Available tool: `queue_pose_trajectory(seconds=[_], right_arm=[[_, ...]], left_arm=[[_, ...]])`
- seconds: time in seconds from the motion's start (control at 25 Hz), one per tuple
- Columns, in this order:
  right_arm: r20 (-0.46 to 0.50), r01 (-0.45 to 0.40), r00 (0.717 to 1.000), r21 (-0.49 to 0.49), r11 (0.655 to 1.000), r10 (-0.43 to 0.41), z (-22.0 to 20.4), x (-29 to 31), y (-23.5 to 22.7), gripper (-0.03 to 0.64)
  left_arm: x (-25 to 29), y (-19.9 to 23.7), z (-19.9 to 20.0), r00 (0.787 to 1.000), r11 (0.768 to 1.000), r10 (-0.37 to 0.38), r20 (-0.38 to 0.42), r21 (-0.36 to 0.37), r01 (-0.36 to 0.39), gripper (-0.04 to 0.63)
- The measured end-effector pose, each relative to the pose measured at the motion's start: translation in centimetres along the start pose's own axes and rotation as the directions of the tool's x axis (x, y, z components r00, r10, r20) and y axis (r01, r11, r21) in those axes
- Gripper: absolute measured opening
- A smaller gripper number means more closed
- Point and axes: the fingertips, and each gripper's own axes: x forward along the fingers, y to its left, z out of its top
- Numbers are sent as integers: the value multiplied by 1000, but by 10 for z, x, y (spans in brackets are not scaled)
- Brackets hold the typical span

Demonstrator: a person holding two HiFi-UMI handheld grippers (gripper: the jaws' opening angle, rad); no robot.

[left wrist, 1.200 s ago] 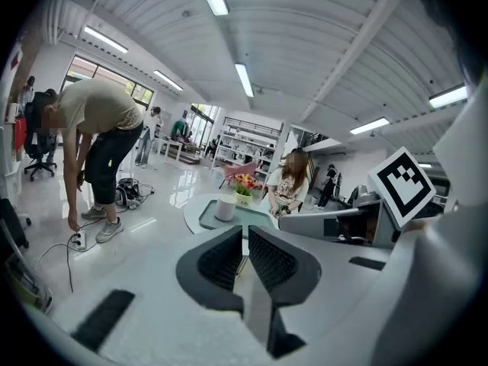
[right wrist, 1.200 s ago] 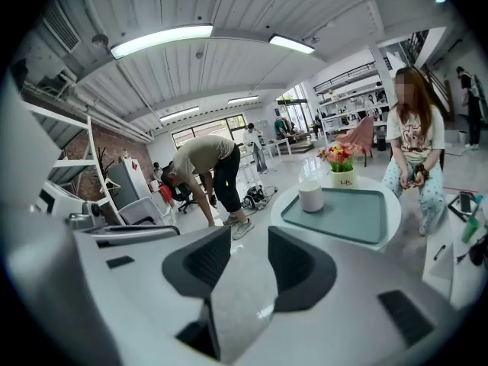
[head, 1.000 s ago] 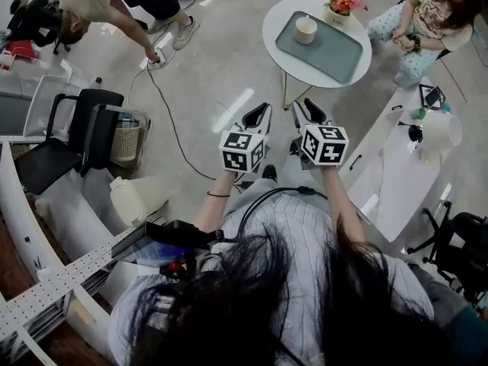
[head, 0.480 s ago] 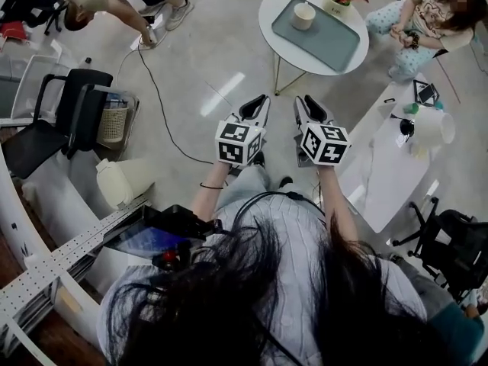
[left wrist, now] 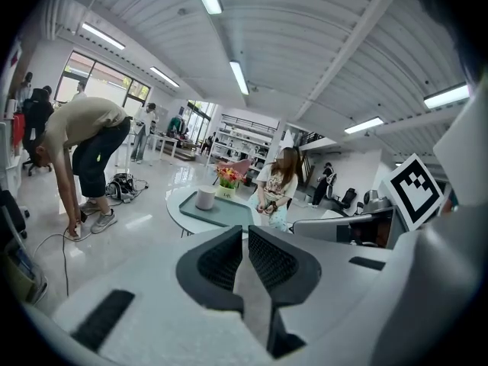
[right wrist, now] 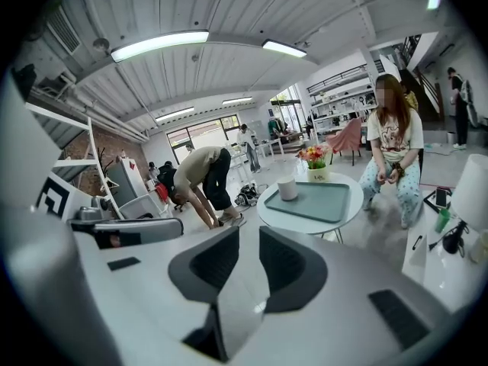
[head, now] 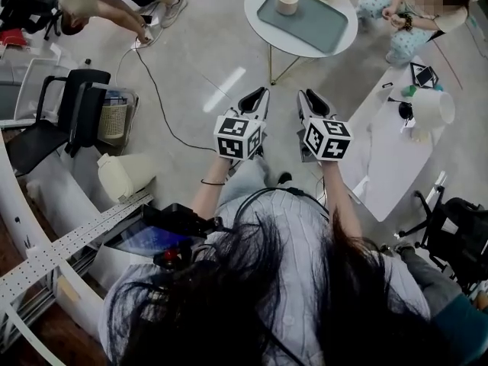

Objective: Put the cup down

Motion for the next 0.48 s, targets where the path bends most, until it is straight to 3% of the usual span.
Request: queue_pose_trajectory(seconds=[0.48], right_arm=[[25,-77,997,-12,997,78,-21,-54,0,86]], left_arm=[[-36,-51,-24,998,998,67,20,-20,-67,36]])
